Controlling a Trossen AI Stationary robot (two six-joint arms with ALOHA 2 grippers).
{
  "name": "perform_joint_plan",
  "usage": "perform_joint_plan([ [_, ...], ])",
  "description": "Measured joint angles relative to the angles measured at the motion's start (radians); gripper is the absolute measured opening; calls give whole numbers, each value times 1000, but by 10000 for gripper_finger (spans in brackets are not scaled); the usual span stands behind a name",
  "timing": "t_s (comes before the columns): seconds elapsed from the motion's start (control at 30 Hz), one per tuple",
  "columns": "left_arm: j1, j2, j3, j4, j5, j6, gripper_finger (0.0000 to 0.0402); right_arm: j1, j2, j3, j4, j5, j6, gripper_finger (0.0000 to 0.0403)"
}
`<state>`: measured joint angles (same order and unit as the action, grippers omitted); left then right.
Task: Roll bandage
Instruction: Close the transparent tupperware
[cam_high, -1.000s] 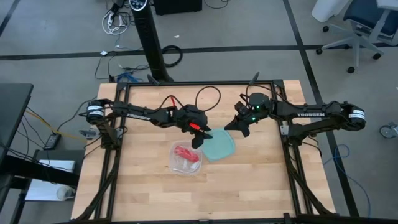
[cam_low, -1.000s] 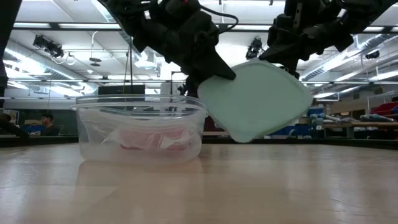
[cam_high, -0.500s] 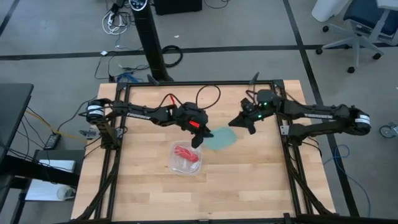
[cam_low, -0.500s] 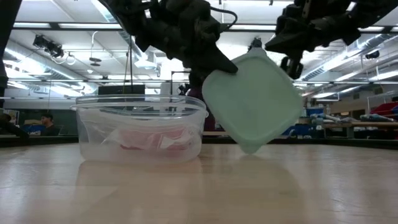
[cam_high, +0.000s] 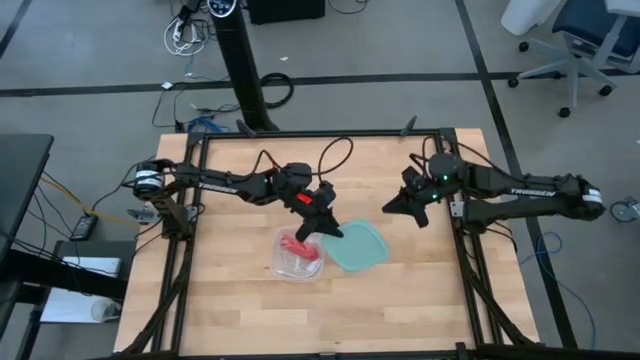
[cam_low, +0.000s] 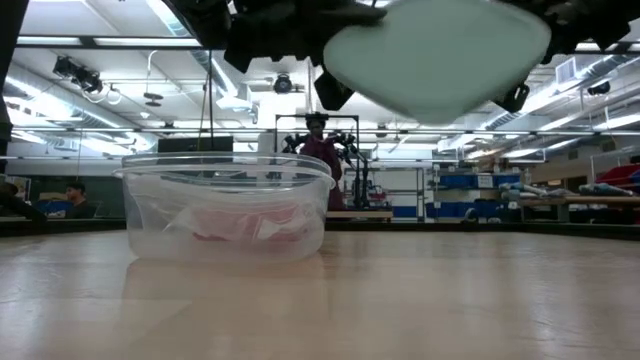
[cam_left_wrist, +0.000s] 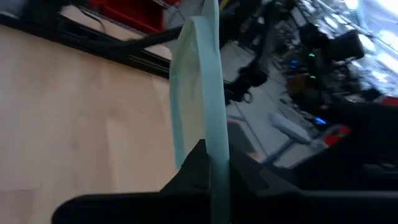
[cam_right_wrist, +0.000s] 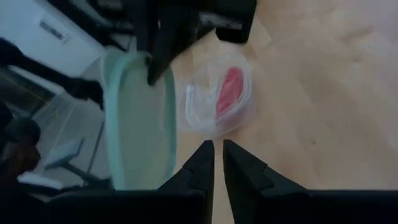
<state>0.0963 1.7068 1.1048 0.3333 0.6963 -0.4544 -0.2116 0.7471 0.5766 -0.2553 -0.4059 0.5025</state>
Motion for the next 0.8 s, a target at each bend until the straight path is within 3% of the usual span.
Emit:
perform_joint_plan([
  [0.27,-42,1,-2,4,32,55,17,229,20,0,57,200,113,36],
  [0.43,-91,2,-4,20,7,89,17,418,20,0,52,437,108,35],
  [0.63,-195,2,-86,188,-101,39,17,658,48,0,50,780,111,24],
  [0.8,-287,3,-178,434,-260,-48,17,785,131,0,66,921,182,15],
])
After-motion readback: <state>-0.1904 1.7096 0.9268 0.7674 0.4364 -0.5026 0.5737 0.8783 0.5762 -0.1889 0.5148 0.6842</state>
